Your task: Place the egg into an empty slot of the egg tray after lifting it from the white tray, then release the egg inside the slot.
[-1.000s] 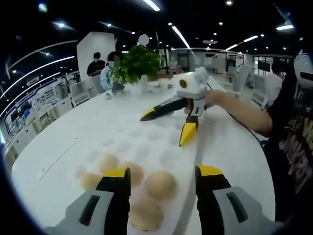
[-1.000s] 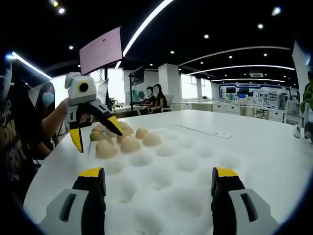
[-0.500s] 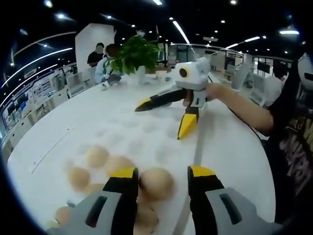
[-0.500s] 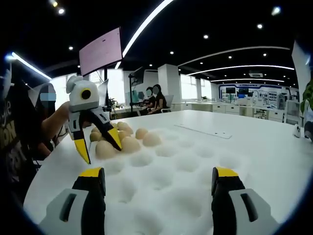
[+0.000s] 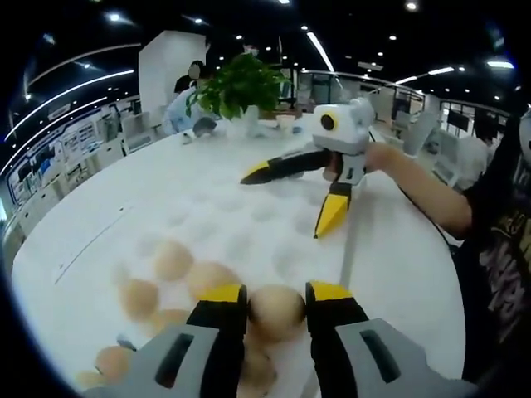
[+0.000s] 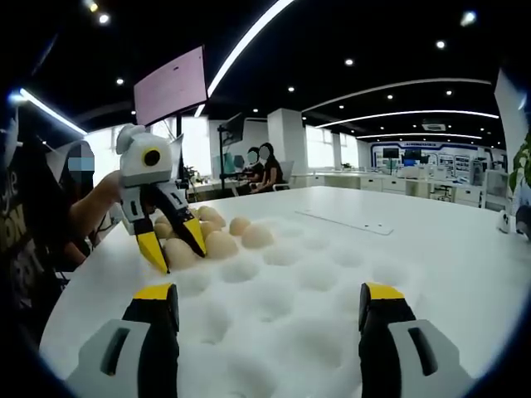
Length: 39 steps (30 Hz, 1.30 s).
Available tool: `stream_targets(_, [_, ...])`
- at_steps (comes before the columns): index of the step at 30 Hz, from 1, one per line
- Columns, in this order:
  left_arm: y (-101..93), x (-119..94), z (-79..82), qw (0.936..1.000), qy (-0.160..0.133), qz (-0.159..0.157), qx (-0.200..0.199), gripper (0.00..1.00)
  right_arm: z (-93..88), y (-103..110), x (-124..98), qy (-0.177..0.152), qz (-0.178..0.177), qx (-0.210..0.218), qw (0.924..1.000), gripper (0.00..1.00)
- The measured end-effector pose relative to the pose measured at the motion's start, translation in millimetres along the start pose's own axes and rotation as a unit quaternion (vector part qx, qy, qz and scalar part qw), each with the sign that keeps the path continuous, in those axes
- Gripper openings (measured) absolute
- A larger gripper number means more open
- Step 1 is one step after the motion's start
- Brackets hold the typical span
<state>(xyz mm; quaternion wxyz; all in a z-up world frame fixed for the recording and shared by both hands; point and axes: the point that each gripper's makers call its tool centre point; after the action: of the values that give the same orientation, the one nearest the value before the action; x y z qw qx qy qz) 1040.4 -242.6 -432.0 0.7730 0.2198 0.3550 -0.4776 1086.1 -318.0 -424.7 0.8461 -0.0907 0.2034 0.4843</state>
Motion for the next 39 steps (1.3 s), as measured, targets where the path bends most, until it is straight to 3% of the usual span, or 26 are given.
stream_targets(19, [-4.7,1.1,1.8,0.9999,-0.002,0.011,0.006,0.28,-1.2,0.3,-0.7,0.001,-0.002,0.001,1.0,0.93])
stream_targets(39, [-3.3,0.2,2.7,0.9998,0.005,0.004,-0.018,0.28,-0.3,-1.3,0.1,-0.001,-0.001,0.002,1.0,0.93])
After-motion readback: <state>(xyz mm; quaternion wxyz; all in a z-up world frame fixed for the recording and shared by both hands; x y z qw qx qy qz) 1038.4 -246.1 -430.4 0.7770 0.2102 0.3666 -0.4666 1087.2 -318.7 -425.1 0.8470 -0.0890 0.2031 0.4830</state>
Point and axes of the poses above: the point that each gripper's makers call its tool centre point, and the gripper's own axes: x roughly forward along the fingers, y roughly to its left, z roughly out of its top, and after that the axes turned 15 degrees about y, right-handed
